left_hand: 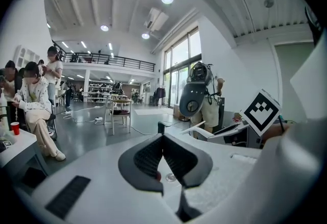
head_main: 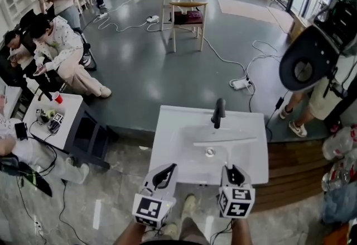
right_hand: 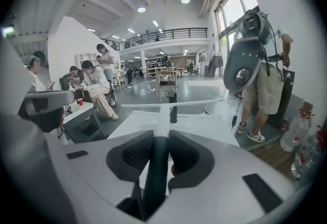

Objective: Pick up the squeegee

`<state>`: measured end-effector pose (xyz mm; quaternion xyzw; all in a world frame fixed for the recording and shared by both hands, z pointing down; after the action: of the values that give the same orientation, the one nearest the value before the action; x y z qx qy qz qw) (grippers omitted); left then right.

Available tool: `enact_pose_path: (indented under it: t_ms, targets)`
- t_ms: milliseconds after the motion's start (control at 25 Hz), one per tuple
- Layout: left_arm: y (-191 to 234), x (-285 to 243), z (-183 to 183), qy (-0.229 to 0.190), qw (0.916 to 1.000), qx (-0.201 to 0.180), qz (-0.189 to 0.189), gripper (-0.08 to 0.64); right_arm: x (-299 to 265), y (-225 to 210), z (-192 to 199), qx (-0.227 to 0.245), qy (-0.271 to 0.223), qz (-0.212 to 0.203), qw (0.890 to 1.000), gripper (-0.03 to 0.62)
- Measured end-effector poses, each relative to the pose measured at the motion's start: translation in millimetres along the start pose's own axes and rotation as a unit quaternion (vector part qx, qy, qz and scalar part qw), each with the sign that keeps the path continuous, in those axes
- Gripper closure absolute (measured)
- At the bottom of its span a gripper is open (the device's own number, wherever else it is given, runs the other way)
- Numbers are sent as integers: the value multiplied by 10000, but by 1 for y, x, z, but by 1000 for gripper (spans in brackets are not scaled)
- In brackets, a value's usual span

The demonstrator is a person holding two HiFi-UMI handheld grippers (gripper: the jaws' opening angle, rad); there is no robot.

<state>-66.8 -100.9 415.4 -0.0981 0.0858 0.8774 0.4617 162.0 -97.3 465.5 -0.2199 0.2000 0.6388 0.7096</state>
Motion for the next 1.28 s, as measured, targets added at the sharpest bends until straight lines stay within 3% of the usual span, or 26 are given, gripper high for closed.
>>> enact_pose_path:
  t_ms: [720, 1280]
  targets:
    - [-32, 101, -30, -396, 9984, -192, 355, 558, 153, 53, 4, 289, -1489, 361, 9878, 499]
    - [-57, 162, -26, -571, 9962, -367, 541, 558, 217, 82, 39, 224, -1680, 440, 9846, 499]
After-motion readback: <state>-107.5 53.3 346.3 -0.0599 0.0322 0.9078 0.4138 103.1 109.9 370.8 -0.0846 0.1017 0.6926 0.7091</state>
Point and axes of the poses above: the fingertips, and each gripper's own axes: x backward along the fingers, y to its left, z out of its underside, the point moved 6 cm from there along x, backward along the fingers
